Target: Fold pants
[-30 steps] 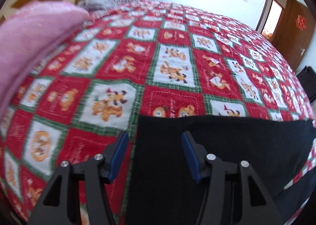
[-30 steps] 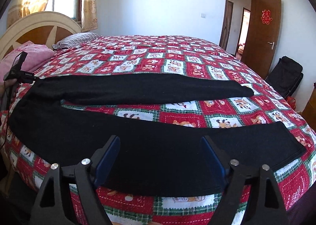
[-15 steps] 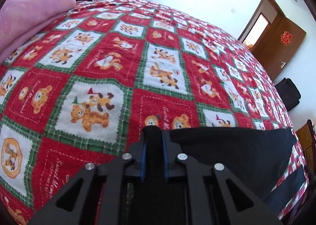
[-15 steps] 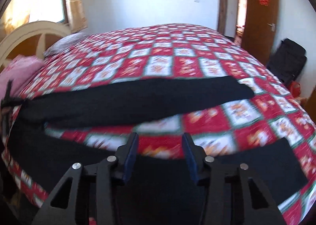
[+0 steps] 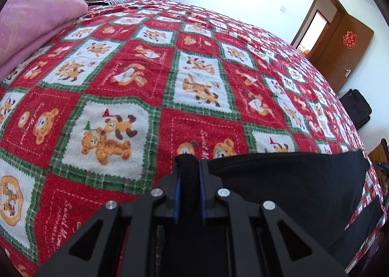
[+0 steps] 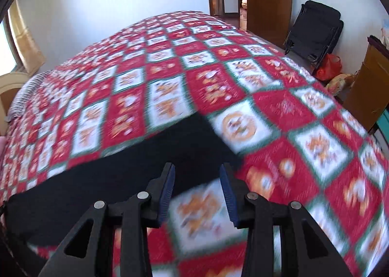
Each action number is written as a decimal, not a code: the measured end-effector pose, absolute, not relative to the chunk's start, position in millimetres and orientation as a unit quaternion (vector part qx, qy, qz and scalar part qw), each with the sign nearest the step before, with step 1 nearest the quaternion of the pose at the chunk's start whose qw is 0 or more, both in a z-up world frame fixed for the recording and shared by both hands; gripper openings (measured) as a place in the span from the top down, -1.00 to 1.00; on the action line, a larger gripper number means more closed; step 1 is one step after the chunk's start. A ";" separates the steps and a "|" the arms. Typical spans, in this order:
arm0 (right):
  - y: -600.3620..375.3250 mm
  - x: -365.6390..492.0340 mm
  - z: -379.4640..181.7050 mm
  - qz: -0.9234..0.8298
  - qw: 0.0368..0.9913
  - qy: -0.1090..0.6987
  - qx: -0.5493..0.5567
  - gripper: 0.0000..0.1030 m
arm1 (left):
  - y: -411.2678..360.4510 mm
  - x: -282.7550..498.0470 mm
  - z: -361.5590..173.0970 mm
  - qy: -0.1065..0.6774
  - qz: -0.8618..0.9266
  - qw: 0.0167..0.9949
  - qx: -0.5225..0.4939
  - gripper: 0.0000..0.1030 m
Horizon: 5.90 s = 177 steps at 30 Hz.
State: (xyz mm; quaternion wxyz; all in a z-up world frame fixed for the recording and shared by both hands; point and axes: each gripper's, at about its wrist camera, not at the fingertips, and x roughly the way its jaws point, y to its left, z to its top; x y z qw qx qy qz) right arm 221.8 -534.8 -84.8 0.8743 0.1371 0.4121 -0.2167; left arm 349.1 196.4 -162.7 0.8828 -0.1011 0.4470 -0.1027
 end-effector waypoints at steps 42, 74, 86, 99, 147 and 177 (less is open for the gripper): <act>-552.1 235.7 -47.6 -0.153 0.911 0.374 0.083 0.91 | 194.6 331.0 -119.5 0.389 -0.128 0.907 -0.095 0.78; -554.7 -14.2 -91.1 -0.179 0.913 0.319 0.181 0.91 | 238.8 165.2 -150.1 0.310 -0.235 0.908 -0.153 0.74; -565.1 -70.5 -90.0 -0.214 0.906 0.319 0.179 0.90 | 272.6 133.5 -167.3 0.325 -0.188 0.916 -0.138 0.11; -442.6 -29.9 -50.3 -0.095 0.945 0.301 0.085 0.86 | 294.9 110.9 -163.3 0.323 -0.112 0.924 -0.172 0.06; -68.3 297.6 -136.0 0.280 0.799 0.472 0.245 0.93 | 164.2 128.4 -164.2 0.309 -0.135 0.941 -0.042 -0.69; -224.8 145.2 -123.6 0.138 0.876 0.427 0.178 0.03 | 49.9 109.0 -117.5 0.298 -0.237 0.923 0.049 -0.76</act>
